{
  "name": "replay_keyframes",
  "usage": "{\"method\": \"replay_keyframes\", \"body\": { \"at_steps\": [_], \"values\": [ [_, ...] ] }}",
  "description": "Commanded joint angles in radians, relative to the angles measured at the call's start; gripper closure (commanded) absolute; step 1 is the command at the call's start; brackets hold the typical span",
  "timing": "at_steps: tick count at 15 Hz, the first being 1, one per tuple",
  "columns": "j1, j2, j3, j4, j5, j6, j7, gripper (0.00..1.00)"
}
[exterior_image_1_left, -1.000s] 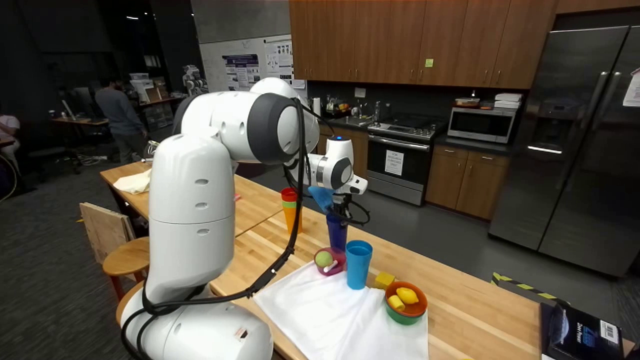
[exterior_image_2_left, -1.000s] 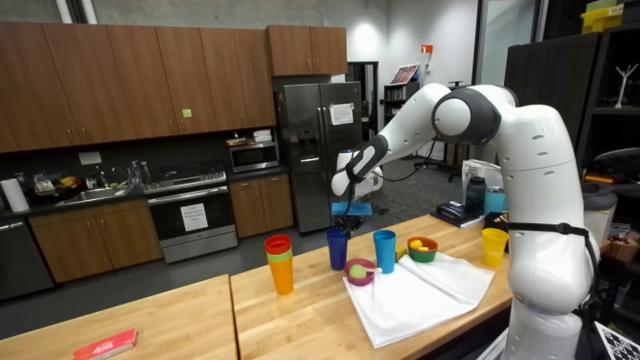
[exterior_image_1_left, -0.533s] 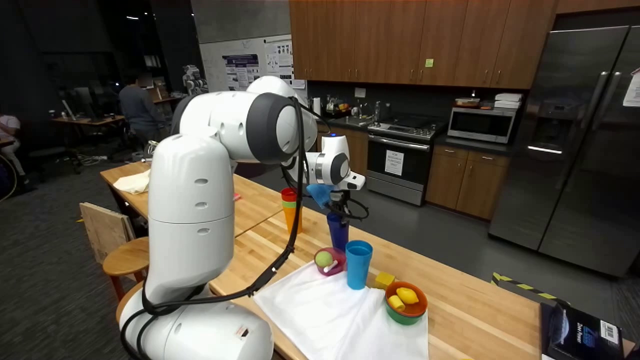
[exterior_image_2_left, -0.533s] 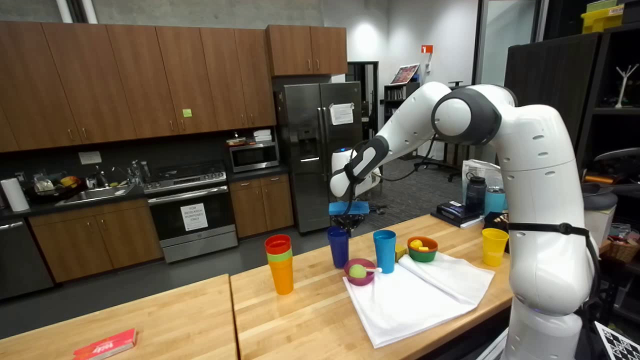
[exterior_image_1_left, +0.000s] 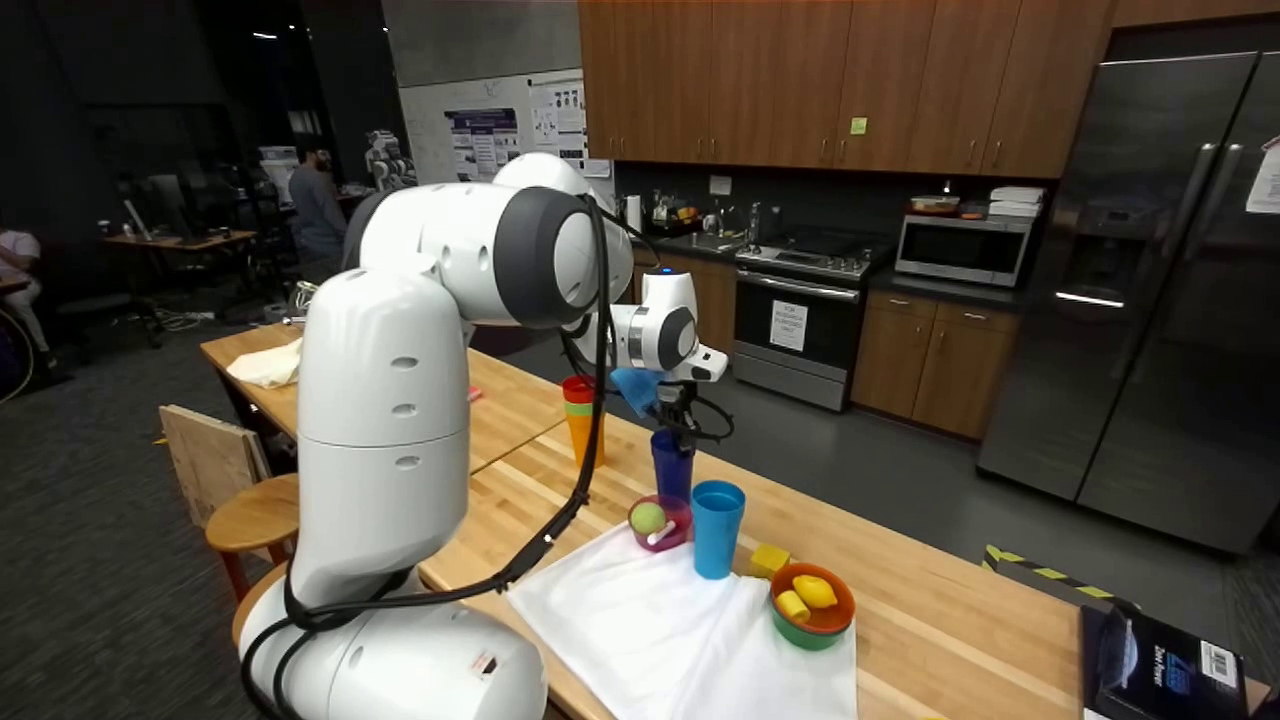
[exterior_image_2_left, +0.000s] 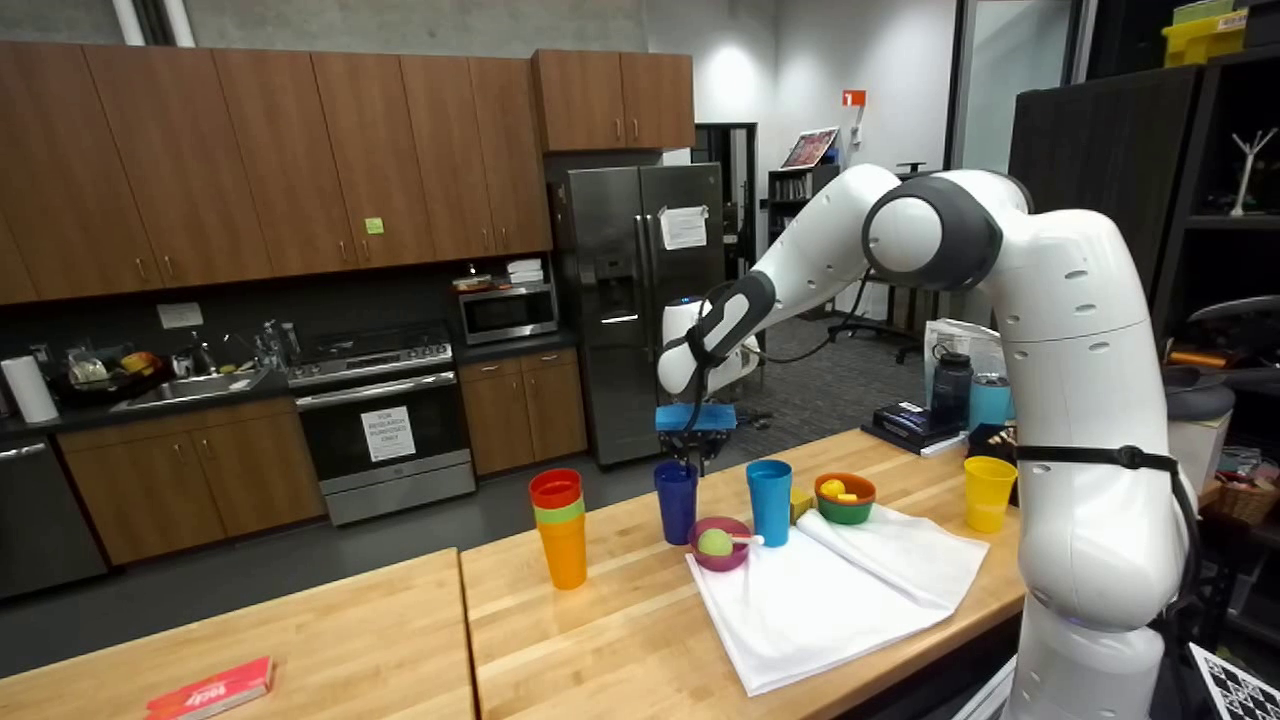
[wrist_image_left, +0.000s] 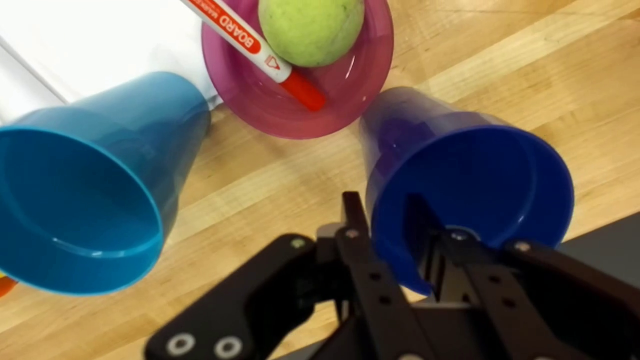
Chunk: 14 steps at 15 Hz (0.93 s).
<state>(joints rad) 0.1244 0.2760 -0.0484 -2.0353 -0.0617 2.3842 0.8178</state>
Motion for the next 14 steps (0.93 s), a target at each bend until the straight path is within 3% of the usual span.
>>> {"method": "replay_keyframes", "body": {
  "at_steps": [1, 6, 7, 10, 14],
  "values": [
    [-0.003, 0.0, 0.003, 0.001, -0.001, -0.002, 0.0, 0.7],
    [-0.003, 0.003, 0.003, 0.001, -0.001, -0.001, 0.0, 0.7],
    [-0.003, 0.003, 0.002, 0.001, -0.001, -0.001, 0.0, 0.45],
    [0.015, -0.038, 0.012, -0.002, -0.026, -0.033, -0.009, 0.35],
    [0.047, -0.091, 0.045, 0.027, -0.058, -0.138, -0.038, 0.08]
  ]
}}
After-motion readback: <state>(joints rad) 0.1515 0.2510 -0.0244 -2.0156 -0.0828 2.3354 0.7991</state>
